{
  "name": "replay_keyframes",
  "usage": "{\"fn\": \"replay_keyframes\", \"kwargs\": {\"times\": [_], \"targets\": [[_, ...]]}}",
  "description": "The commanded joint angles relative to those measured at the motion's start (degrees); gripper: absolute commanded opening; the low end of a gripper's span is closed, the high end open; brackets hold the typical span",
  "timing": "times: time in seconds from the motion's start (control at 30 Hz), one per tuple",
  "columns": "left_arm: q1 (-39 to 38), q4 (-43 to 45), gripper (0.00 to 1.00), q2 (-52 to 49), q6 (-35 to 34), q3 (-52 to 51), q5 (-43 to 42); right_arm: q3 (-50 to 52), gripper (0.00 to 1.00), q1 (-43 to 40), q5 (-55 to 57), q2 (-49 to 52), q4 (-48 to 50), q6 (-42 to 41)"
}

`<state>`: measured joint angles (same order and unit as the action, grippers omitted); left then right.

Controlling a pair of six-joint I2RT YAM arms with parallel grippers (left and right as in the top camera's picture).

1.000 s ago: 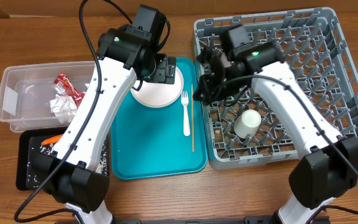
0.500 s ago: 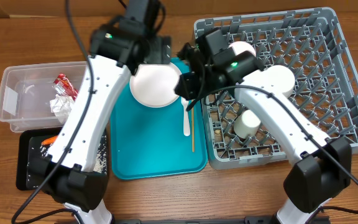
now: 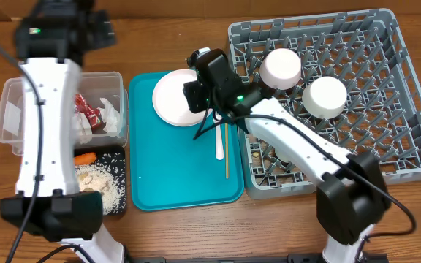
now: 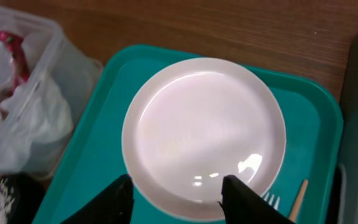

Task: Sort waste into correct bins and load items into the dishwasher
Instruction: 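Move the right gripper left to the pink plate's rim on the teal tray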

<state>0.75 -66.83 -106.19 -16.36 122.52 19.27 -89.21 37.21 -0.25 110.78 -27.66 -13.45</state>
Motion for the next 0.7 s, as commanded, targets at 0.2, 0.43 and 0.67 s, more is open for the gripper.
{"fn": "replay_keyframes", "kwargs": {"times": [0.2, 0.43, 0.67], "targets": [[5.57, -0.42, 1.0, 0.87, -0.55, 1.38, -8.63, 0.7, 0.56, -0.31, 15.41, 9.46, 7.8, -0.72], [5.55, -0.42, 1.0, 0.87, -0.55, 1.38, -8.63, 0.7, 0.55, -2.32, 17.22, 12.48, 9.25, -0.74], [5.55, -0.42, 1.0, 0.87, -0.57, 1.38, -8.63, 0.7, 0.51, -4.0, 13.46, 15.74, 10.21, -0.74]]}}
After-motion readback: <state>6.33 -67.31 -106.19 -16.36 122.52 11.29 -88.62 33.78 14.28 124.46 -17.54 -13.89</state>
